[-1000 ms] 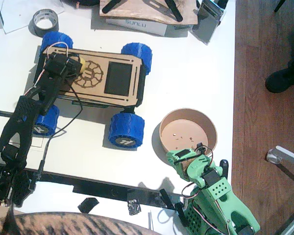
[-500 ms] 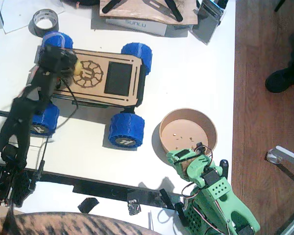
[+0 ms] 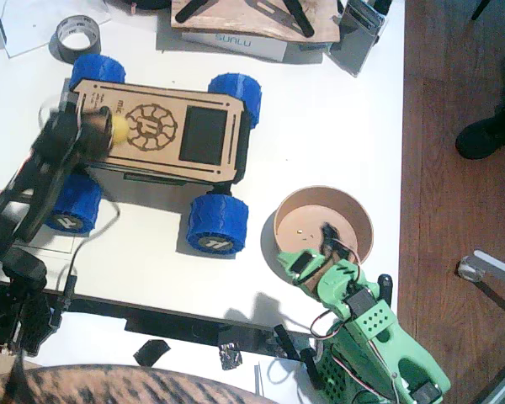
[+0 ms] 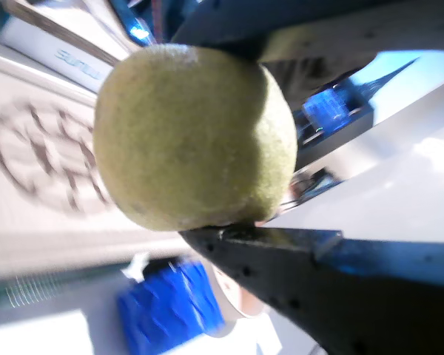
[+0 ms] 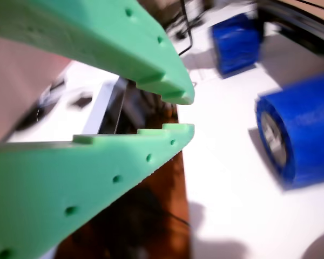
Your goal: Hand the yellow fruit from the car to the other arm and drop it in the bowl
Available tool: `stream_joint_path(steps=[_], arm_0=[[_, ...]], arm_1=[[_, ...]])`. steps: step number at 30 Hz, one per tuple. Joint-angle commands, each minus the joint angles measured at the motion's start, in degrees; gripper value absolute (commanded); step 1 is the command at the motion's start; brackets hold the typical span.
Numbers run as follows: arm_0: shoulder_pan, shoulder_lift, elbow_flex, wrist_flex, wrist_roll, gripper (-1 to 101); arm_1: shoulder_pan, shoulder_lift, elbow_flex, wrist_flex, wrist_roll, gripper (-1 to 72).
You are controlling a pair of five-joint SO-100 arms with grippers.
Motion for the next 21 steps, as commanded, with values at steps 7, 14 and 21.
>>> stream_joint_path(steps=[7, 14, 21], arm_0=[[14.5, 21.1, 22.8, -10.7, -13.2, 0], [22.7, 35.8, 44.9, -23.6, -26.5, 0], [29.1, 44.9, 55.1, -24.8, -26.9, 0]], arm_1=[[-8.4, -2.9, -3.2, -12.7, -24.3, -0.1], [-19.4, -8.1, -2.3, -21.0, -34.6, -0.1], [-30.3, -11.6, -1.6, -27.9, -39.2, -0.1]])
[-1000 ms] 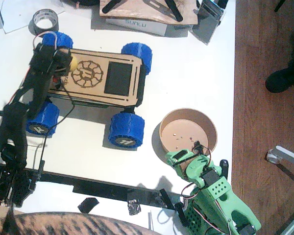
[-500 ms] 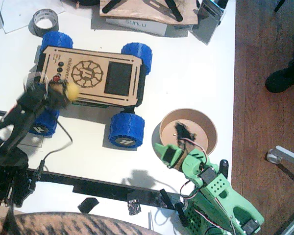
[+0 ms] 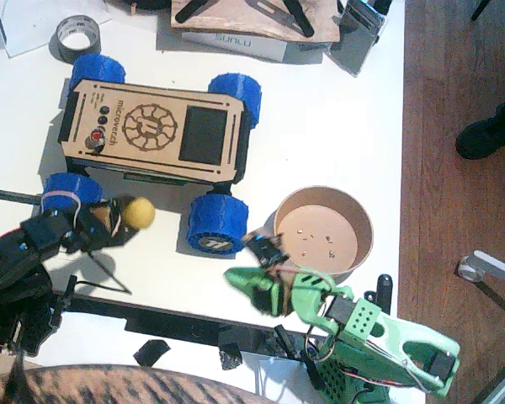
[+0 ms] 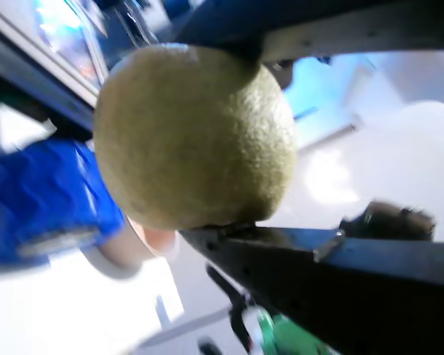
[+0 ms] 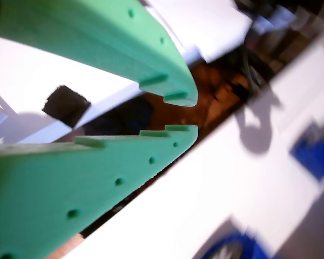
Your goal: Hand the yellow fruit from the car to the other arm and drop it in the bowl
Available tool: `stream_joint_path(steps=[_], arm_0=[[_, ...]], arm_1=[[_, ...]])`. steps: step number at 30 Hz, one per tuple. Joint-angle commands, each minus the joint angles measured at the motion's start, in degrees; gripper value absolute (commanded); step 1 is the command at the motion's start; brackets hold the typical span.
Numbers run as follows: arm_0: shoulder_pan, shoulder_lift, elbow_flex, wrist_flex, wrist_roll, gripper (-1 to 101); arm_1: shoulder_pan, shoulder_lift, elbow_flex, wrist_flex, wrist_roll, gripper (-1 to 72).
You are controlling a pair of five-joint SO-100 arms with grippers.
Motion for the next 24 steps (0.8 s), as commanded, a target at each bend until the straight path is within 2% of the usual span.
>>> stream_joint_path(steps=[1, 4, 8, 11, 17, 24], arm_0=[[1.8, 7.1, 1.5, 1.8, -0.3, 0], [1.9, 7.9, 2.9, 1.8, -0.6, 0], [3.9, 8.3, 3.1, -1.0, -0.9, 0], [8.1, 9.0, 3.1, -6.1, -1.6, 0], [16.9, 1.2, 3.1, -18.9, -12.7, 0], [24.6, -0.9, 3.1, -24.0, -21.1, 0]], arm_1=[[-4.0, -0.4, -1.1, -3.5, -1.8, -0.1], [-5.4, -0.4, -1.7, -6.2, -2.1, 0.1], [-7.0, -1.6, -2.4, -9.7, -2.6, 12.9], [-8.7, -4.0, -2.5, -12.3, -2.6, 17.7], [-9.4, -8.2, -4.9, -16.5, -2.2, 26.6], [-7.1, -13.5, -8.9, -20.2, -0.2, 31.7]])
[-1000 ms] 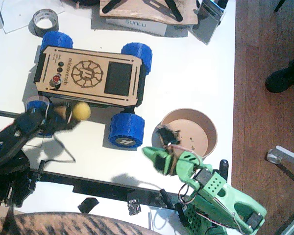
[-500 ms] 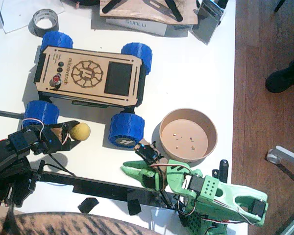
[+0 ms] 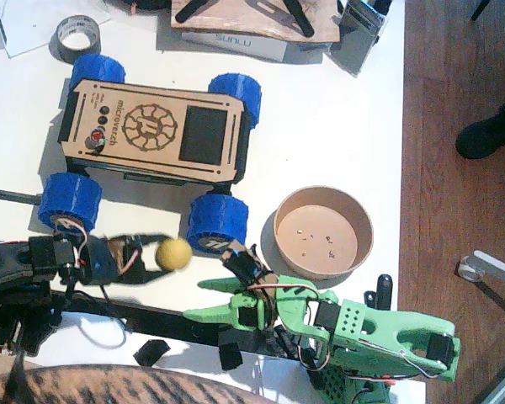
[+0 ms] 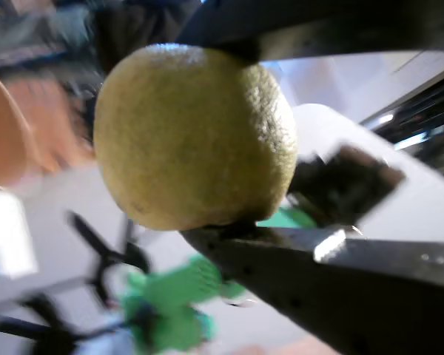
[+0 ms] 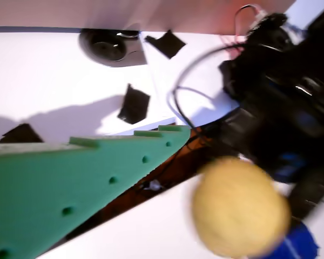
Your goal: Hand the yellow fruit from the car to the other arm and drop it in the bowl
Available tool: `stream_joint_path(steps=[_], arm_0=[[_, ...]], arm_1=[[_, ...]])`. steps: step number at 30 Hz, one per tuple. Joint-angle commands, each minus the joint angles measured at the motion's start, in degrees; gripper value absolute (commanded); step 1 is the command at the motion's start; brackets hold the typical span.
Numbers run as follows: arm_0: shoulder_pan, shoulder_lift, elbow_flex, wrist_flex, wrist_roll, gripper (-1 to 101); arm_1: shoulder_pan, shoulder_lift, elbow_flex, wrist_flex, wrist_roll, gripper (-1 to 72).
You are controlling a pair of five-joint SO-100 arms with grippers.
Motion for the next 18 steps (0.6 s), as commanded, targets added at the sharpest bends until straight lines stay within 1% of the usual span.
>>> stream_joint_path(steps=[1, 7, 10, 13, 18], arm_0=[[2.3, 0.0, -0.6, -3.9, -2.8, 0], [3.3, -0.3, -0.6, -5.1, -4.8, 0], [4.7, -0.6, -0.6, -8.1, -7.8, 0], [5.6, -1.4, -0.6, -8.7, -10.4, 0], [5.8, -5.1, -0.6, -13.4, -11.1, 0]], arm_1=[[1.8, -1.5, -4.8, -1.8, 1.2, 32.1], [4.8, -7.3, -8.5, -1.8, 1.6, 32.0], [6.2, -10.7, -9.7, -1.8, 1.6, 31.2], [7.6, -13.1, -9.8, -1.8, 1.6, 31.4], [10.5, -14.6, -9.1, -1.7, 1.5, 32.8]])
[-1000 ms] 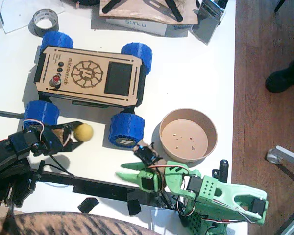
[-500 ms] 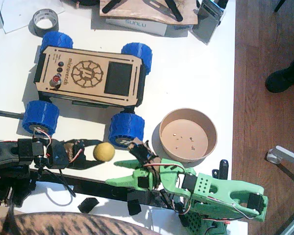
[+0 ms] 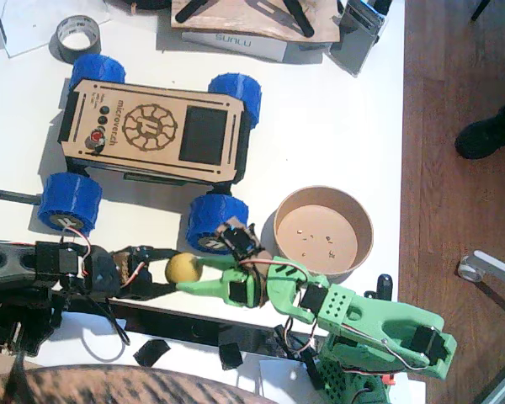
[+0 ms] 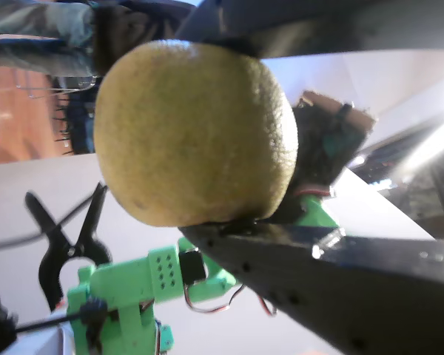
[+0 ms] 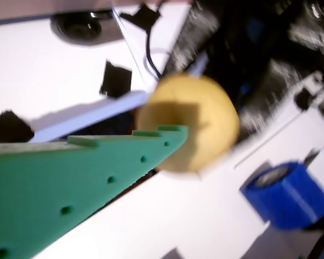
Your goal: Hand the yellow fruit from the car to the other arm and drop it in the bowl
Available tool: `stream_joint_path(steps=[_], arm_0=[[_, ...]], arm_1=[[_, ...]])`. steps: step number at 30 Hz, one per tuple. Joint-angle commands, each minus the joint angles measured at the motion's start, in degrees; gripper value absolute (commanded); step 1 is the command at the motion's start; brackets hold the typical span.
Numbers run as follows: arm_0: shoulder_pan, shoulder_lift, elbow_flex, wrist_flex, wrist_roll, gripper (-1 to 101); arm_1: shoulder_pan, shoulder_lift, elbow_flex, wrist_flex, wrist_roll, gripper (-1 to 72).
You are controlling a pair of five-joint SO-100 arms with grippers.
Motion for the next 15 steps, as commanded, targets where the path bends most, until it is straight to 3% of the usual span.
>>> stream_joint_path(steps=[1, 15], arm_0=[[0.8, -0.7, -0.9, -4.5, -0.8, 0], [0.6, -1.4, -0.9, -4.5, -0.8, 0]], arm_1=[[2.2, -0.6, -1.8, -1.0, 0.4, 33.1], [4.1, -10.2, -2.8, -2.0, 1.3, 34.5]])
